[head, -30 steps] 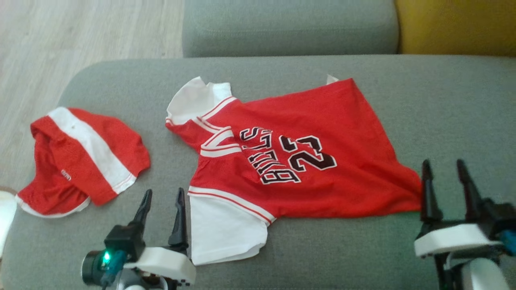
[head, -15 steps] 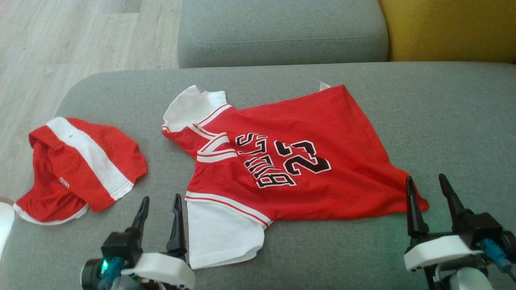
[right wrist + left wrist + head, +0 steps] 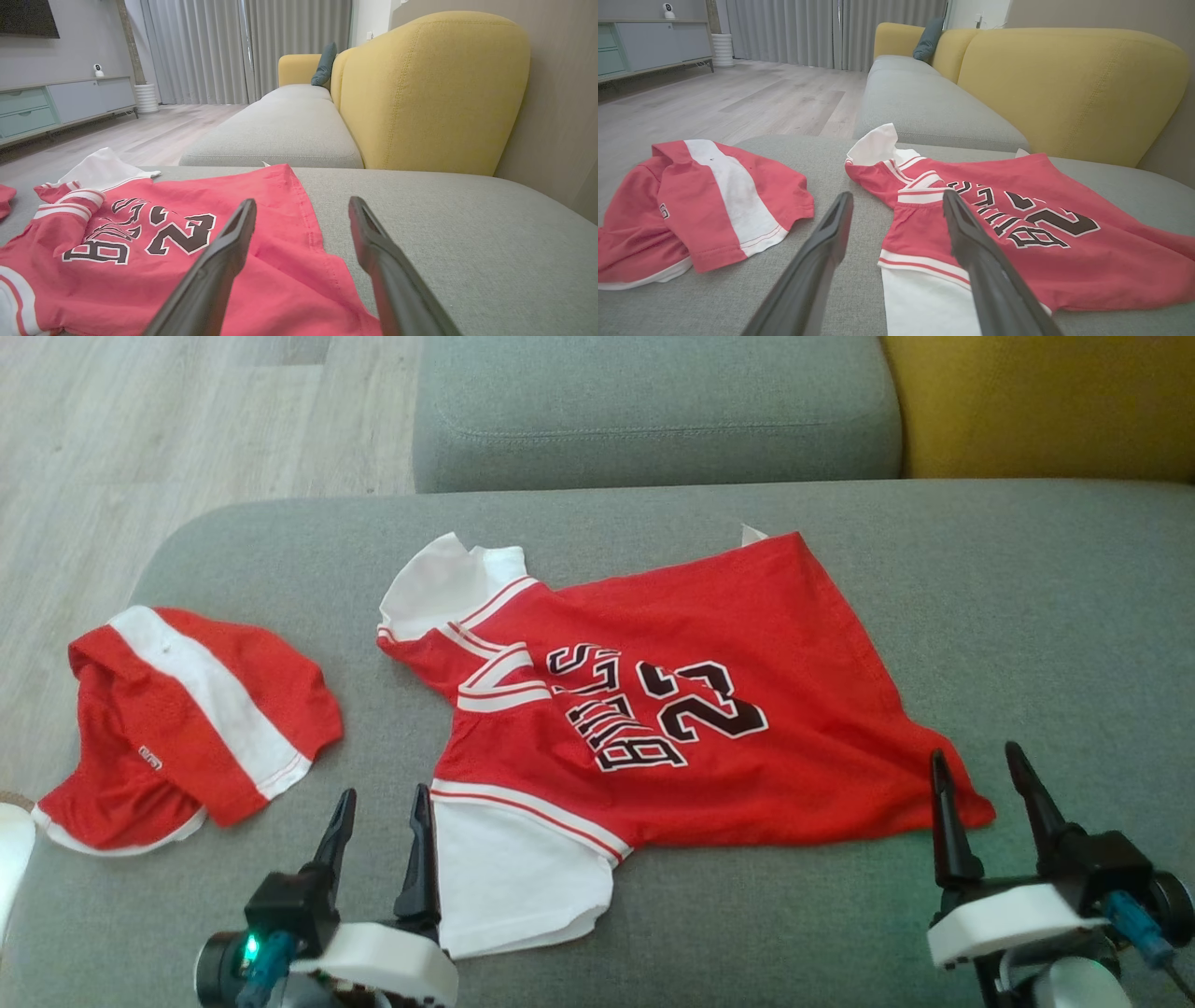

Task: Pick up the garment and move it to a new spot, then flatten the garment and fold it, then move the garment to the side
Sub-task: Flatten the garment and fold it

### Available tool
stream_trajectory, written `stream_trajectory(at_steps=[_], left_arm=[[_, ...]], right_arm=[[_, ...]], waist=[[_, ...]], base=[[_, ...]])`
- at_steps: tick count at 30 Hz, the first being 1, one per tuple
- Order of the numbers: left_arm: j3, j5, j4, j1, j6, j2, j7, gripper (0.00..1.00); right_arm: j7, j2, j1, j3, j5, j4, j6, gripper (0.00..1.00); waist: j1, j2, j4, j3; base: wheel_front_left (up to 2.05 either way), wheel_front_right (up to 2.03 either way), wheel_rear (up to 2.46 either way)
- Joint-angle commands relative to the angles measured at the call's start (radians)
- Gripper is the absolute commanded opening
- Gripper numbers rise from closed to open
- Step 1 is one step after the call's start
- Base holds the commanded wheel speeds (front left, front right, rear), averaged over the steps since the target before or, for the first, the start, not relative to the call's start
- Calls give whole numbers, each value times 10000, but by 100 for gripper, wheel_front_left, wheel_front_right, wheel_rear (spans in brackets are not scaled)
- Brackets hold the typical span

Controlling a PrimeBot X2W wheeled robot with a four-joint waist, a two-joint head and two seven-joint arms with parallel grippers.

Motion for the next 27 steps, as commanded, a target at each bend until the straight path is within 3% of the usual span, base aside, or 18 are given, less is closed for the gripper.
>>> stream_trajectory(at_steps=[1,10,17,27], left_arm=[[349,70,-312,-229,-6,-43,-121,100],[195,73,167,-115,-169,-70,-100,100],[-173,-747,1319,255,-466,-90,1229,100],[-184,-1750,1926,247,-101,-106,2256,100]], right_arm=[[-128,-58,-388,268,4,-270,65,100],[-135,-58,-456,410,268,-286,65,100],[-136,-58,-445,494,371,-330,65,100],[-137,-58,-501,478,379,-376,65,100]], waist=[[0,0,-2,-7],[0,0,-35,-22],[0,0,-131,128],[0,0,-264,349]], base=[[0,0,0],[0,0,0],[0,0,0],[0,0,0]])
